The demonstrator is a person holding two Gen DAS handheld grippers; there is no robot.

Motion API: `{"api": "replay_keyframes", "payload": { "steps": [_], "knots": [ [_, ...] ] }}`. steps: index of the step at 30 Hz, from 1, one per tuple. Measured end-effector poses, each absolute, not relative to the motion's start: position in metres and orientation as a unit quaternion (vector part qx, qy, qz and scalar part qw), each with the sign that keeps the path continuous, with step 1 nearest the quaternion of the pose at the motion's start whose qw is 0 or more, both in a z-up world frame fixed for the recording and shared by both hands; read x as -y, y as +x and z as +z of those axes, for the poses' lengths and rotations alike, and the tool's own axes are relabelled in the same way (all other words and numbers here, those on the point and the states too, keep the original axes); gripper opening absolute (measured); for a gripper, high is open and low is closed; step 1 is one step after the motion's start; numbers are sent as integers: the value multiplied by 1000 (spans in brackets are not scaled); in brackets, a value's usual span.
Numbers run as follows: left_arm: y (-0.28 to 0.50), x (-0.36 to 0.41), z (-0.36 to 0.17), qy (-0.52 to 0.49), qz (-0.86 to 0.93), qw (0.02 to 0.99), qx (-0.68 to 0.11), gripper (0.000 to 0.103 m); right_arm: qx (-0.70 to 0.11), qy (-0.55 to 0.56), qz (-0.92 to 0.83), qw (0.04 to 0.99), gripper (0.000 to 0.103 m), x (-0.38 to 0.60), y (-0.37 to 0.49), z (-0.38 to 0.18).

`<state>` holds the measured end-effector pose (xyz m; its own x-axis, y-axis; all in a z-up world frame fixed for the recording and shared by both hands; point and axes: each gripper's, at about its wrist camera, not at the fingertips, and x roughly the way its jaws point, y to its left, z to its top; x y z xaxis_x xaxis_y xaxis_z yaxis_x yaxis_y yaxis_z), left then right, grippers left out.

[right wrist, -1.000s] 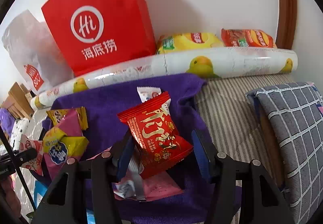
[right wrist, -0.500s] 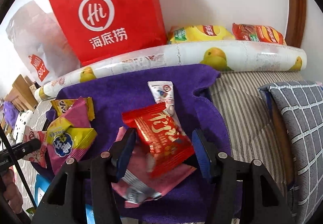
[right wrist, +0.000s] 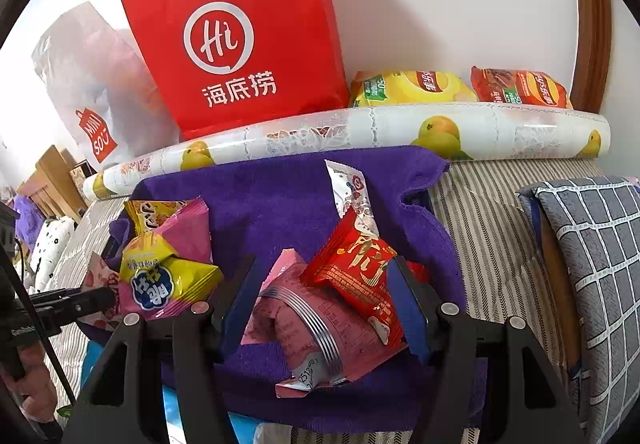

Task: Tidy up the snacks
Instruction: 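Open the right gripper over the towel while the left releases the strawberry packet, then move both grippers back toward the green chip bag and pink cake packet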

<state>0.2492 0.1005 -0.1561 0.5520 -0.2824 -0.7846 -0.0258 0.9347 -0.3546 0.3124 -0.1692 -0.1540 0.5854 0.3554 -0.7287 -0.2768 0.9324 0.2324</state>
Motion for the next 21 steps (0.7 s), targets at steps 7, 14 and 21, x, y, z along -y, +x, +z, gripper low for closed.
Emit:
{"api": "replay_keyframes", "payload": {
  "steps": [7, 14, 21],
  "knots": [
    [243, -97, -148, -153, -74, 874, -456, 36, -406, 49, 183, 894, 64, 169, 308, -149],
    [236, -98, -132, -142, -69, 887, -433, 65, -399, 20, 184, 898, 66, 160, 298, -140],
    [228, -98, -120, -155, -77, 891, -419, 80, -388, 29, 160, 907, 68, 166, 275, -114]
  ]
}}
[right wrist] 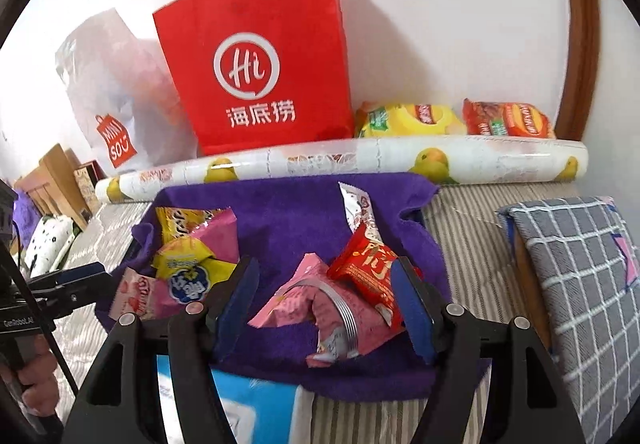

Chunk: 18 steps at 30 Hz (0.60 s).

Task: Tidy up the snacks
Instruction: 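Move both grippers back toward the green chip bag and pink cake packet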

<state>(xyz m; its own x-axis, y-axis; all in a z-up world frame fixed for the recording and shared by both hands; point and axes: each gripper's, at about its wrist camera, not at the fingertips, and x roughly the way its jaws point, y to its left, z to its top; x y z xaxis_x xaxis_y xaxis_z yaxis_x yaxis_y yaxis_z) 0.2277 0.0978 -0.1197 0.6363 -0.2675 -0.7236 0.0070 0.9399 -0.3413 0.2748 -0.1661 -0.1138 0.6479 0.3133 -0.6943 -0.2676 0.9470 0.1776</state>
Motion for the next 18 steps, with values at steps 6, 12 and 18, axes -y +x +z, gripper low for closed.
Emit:
{"api": "replay_keyframes", "payload": {
  "steps": [6, 12, 18],
  "knots": [
    [222, -103, -112, -187, -97, 887, -412, 87, -372, 2, 131, 919, 68, 166, 246, -93],
    [214, -109, -101, -207, -117, 889, -390, 98, -388, 30, 137, 911, 68, 177, 220, -79],
    [211, -106, -98, -209, -143, 887, -387, 99, -398, 29, 148, 905, 68, 177, 189, -74]
  ]
}}
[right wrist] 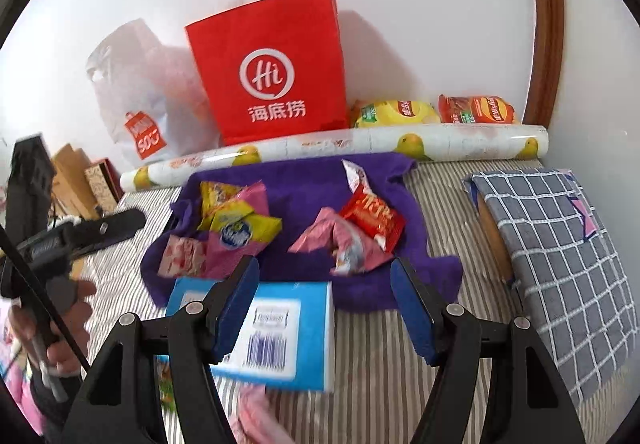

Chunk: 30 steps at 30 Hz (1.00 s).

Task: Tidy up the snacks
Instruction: 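Move both grippers back toward the green chip bag and pink cake packet, then grasp the pink cake packet with the right gripper while the left grasps the green chip bag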

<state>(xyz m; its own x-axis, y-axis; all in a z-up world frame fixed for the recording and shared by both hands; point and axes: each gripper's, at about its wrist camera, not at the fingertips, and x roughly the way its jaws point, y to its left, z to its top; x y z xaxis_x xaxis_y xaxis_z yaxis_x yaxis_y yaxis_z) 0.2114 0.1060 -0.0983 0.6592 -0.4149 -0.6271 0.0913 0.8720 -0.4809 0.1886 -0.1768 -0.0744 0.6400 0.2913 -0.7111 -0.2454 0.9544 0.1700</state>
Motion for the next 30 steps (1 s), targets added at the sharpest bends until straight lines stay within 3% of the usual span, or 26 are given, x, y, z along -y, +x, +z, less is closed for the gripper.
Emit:
{"api": "replay_keyframes", "payload": {
  "steps": [15, 21, 30],
  "knots": [
    [181, -95, -75, -150, -132, 897, -393, 97, -422, 13, 183, 888, 68, 164, 109, -100],
    [152, -103, -76, -123, -106, 900, -403, 96, -450, 1, 198, 871, 59, 152, 107, -134],
    [119, -117, -91, -114, -90, 895, -422, 94, -469, -49, 208, 857, 56, 125, 112, -166]
  ]
}}
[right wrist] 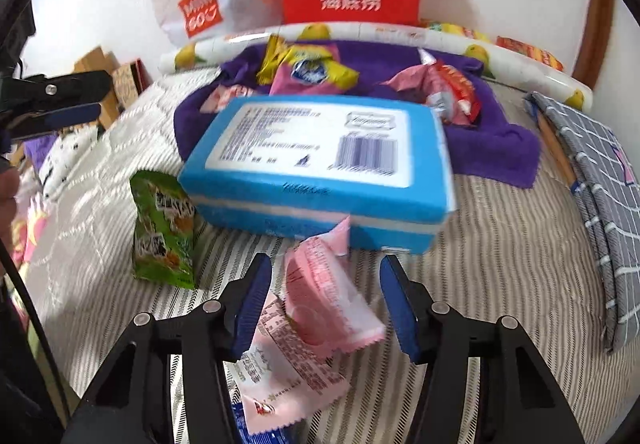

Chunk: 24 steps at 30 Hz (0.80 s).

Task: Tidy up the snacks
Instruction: 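Grasp the pink cake packet with the right gripper while the left grasps the green chip bag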

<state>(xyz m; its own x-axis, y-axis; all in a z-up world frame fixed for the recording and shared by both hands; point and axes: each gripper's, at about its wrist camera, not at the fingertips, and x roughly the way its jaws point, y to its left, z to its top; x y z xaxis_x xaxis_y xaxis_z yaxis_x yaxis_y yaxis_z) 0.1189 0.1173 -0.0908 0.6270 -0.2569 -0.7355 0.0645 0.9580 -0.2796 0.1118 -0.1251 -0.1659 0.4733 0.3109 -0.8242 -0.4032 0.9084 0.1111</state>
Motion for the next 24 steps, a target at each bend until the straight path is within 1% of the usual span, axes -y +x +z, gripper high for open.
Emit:
{"api": "replay_keyframes", "payload": {
  "steps": [3, 5, 10, 11, 24],
  "knots": [
    [112, -116, -94, -108, -89, 893, -427, 94, -478, -79, 196, 853, 50, 116, 114, -177],
    [106, -113, -96, -102, -87, 893, -429, 94, -478, -92, 190, 853, 48, 115, 113, -183],
    [98, -104, -107, -97, -86, 890, -437, 94, -468, -76, 200, 857, 43, 123, 110, -183],
    [97, -101, -110, -95, -87, 888, -441, 94, -466, -72, 199, 859, 39, 125, 108, -182],
    [100, -66, -148, -89, -87, 869, -479, 94, -433, 1, 169, 886, 38, 183, 97, -157]
  ]
}}
